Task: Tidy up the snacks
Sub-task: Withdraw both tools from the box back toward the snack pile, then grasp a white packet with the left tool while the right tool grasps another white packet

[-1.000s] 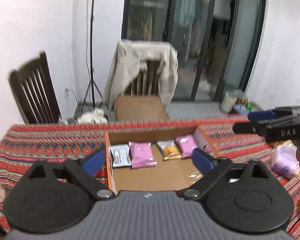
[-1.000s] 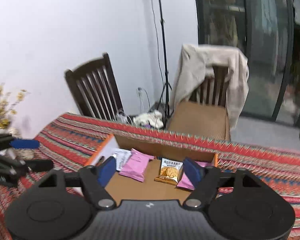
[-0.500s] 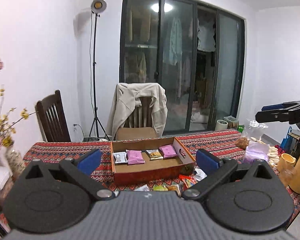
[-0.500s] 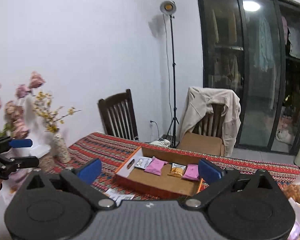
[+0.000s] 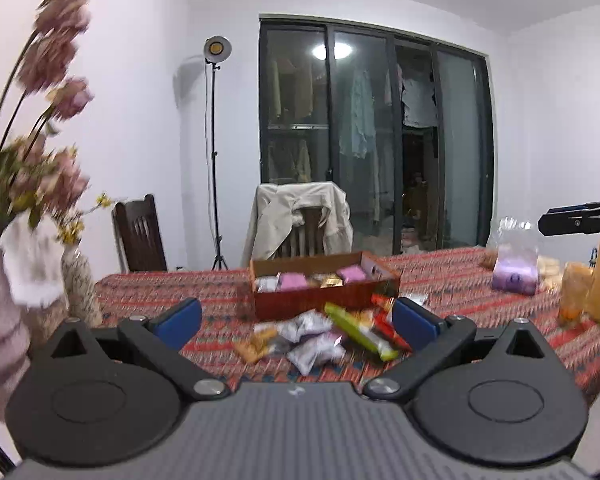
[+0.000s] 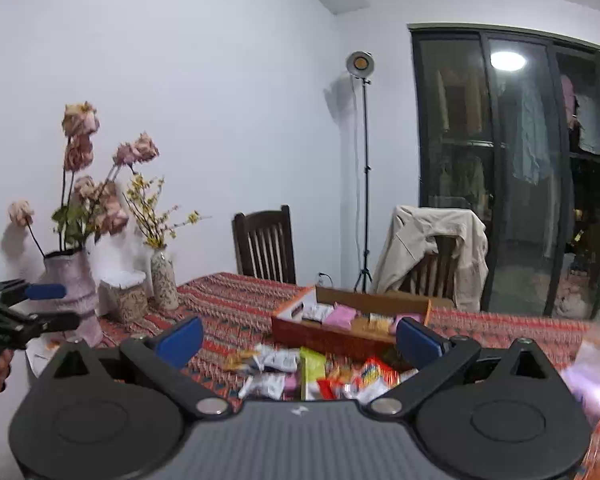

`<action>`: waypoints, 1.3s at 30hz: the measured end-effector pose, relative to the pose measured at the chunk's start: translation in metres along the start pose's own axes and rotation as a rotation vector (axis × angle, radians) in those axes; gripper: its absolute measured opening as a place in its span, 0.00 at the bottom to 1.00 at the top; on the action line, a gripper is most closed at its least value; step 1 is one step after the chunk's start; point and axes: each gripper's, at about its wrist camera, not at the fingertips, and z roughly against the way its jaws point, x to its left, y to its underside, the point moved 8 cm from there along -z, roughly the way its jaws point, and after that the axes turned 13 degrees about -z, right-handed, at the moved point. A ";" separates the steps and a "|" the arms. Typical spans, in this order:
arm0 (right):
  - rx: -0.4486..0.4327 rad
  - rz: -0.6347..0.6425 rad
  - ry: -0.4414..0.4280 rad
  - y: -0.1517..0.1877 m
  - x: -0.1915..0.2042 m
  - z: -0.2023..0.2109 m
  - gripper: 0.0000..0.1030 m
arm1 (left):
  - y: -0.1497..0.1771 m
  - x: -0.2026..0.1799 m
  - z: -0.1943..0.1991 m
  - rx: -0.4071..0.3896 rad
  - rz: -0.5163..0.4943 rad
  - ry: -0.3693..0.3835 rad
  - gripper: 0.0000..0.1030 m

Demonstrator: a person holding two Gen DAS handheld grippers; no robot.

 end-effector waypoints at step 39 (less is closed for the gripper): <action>-0.003 -0.141 0.220 0.168 -0.101 -0.102 1.00 | 0.120 -0.018 -0.142 0.148 -0.007 0.053 0.98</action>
